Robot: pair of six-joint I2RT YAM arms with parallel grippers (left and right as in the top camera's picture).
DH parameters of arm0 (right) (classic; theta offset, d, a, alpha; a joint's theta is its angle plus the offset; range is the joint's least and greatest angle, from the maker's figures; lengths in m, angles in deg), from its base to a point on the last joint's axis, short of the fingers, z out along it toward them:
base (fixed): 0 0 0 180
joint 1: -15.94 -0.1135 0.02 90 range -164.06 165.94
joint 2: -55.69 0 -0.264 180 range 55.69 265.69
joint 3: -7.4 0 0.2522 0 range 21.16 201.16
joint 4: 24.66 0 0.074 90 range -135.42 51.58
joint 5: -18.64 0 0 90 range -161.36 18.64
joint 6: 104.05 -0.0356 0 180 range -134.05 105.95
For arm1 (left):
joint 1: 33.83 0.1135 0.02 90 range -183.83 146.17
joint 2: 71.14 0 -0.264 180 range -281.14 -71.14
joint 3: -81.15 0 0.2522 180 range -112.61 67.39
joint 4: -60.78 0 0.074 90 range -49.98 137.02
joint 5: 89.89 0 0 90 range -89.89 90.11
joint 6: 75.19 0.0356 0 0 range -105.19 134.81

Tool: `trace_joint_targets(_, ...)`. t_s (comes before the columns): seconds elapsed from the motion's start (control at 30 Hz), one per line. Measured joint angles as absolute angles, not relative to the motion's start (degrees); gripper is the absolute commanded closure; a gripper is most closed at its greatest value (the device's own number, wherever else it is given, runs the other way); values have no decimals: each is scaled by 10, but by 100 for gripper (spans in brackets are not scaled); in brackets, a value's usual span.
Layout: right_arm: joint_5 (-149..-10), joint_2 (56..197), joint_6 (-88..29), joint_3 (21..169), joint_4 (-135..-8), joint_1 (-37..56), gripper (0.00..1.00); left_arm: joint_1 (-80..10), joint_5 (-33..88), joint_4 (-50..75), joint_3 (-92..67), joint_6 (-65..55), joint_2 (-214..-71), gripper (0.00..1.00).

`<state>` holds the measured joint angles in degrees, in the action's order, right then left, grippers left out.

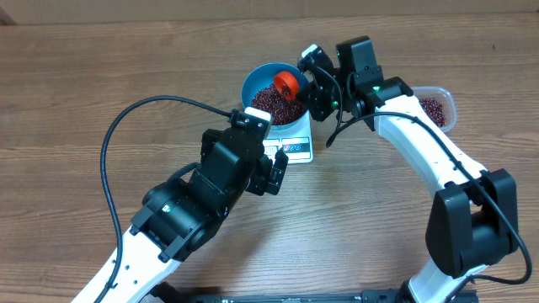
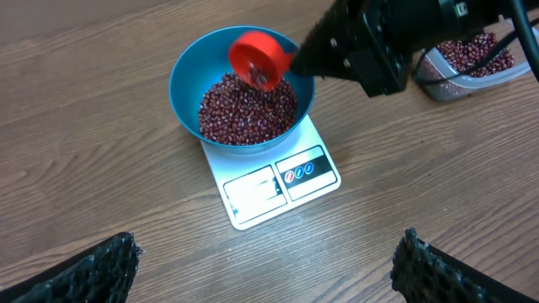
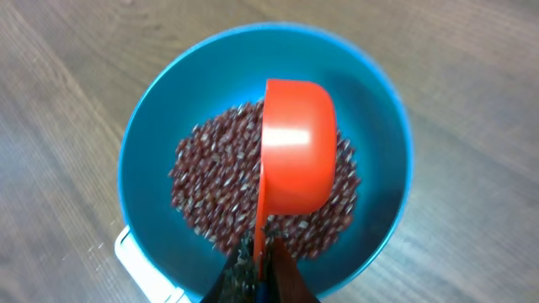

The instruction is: Scoop item into bowl and weigh 150g on scale

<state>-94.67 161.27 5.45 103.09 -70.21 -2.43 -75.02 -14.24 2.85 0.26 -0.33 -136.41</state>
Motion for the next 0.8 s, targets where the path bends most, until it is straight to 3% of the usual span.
trace_joint_targets(0.8, -938, 1613, 74, 1031, -688, -24, 96, -750, -142, 29, 3, -3, -1364, 1)
